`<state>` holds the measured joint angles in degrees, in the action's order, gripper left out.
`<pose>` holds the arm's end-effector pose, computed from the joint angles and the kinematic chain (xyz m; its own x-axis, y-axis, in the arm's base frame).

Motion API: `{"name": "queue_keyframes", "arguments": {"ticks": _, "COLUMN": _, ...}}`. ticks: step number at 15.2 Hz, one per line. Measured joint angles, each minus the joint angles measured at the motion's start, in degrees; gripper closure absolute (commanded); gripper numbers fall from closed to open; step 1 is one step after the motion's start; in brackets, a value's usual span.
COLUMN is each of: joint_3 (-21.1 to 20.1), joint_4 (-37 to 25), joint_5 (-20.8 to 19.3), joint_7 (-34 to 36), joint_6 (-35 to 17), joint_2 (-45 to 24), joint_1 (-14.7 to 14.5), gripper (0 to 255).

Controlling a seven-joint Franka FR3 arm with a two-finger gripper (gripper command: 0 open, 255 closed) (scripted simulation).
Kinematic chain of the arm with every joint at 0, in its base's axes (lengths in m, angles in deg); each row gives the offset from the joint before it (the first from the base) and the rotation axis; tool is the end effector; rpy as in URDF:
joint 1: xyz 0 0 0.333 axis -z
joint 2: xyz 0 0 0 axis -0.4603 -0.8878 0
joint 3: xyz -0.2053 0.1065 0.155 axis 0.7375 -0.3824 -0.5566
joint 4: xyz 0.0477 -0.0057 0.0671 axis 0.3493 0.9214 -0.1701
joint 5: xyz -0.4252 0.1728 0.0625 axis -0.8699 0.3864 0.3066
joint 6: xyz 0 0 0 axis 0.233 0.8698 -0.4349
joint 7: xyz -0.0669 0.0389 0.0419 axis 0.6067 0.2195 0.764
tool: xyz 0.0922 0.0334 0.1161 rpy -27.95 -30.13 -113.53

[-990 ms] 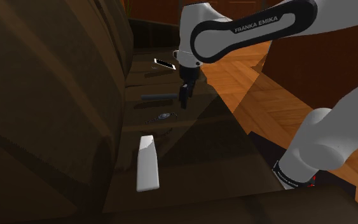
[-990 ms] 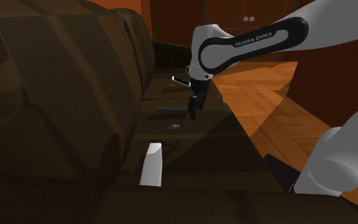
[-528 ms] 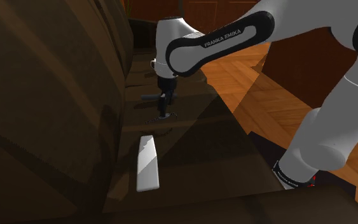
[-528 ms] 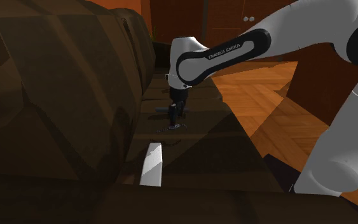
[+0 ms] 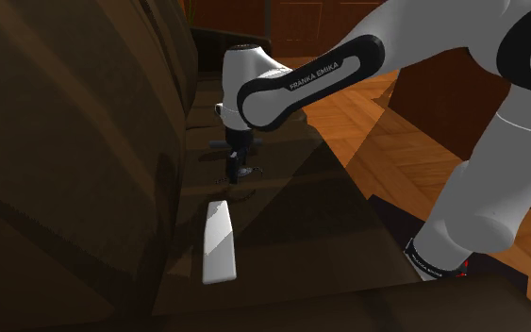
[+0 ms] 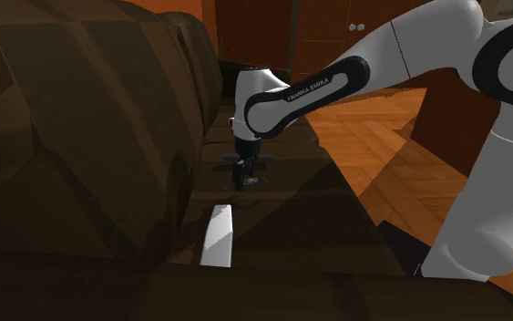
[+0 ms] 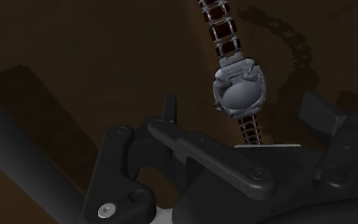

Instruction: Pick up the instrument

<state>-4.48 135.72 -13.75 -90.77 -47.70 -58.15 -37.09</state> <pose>0.5582 0.2769 0.2971 0.8303 0.5512 0.0823 0.5555 -0.8304 -0.0435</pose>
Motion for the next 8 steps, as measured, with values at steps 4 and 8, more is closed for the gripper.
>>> {"name": "queue_keyframes", "arguments": {"ticks": 4, "joint_3": 0.02, "joint_4": 0.95, "joint_5": -0.28, "joint_7": 0.08, "joint_6": -1.87, "joint_2": -0.84, "joint_1": -0.02, "gripper": 255}}
{"name": "queue_keyframes", "arguments": {"ticks": 8, "joint_3": 0.21, "joint_4": 0.88, "joint_5": -0.41, "joint_7": 0.2, "joint_6": -1.93, "joint_2": -0.54, "joint_1": 0.12, "gripper": 255}}
